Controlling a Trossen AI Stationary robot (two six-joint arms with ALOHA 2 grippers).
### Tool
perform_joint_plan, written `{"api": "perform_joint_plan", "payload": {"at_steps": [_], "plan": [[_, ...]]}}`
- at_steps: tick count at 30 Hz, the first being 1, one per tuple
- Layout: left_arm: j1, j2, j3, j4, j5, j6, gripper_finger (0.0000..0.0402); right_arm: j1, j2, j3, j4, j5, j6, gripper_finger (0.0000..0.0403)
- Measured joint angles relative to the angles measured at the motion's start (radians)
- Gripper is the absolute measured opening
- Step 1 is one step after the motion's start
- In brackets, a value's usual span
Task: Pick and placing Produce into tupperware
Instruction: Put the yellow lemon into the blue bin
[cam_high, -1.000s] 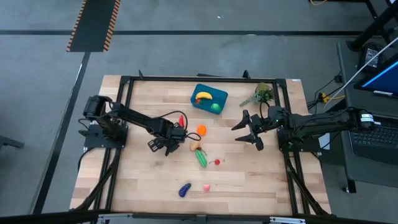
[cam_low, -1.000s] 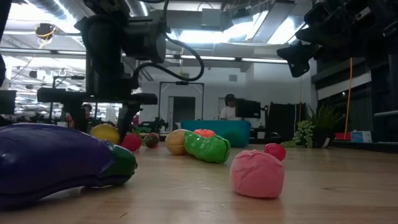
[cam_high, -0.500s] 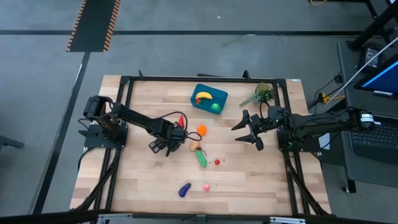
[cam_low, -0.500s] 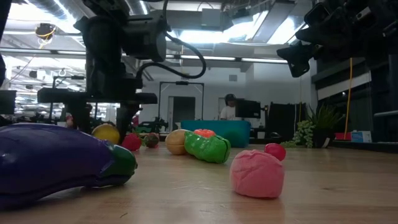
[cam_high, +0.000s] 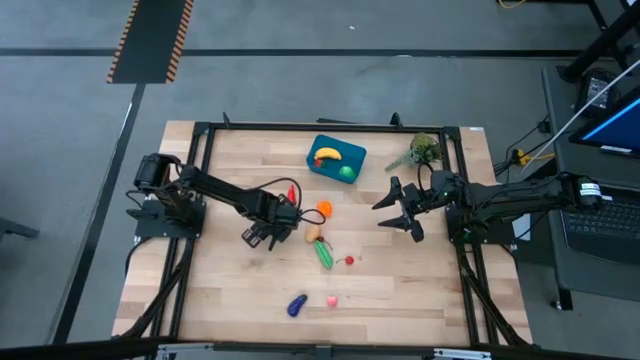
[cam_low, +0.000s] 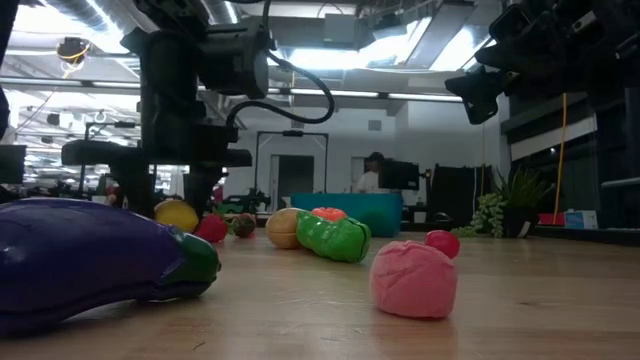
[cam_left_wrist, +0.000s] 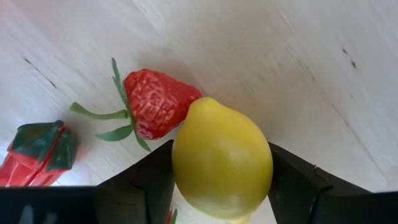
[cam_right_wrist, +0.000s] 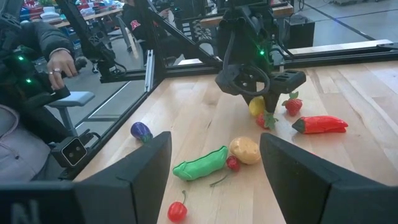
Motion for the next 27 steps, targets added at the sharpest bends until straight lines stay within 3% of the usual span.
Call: {"api": "perform_joint_plan", "payload": {"at_steps": [15,27], "plan": [[0.006,-0.058,0.002,0.025,-0.002,-0.201,0.0201,0.000,0.000,0.000,0.000,0.000,0.000,0.0248],[0.043,-0.301,-0.012,0.017,-0.019,-0.386,0.0201,0.000,0.000,0.000,-0.003,0.000,0.002,0.0248]]}}
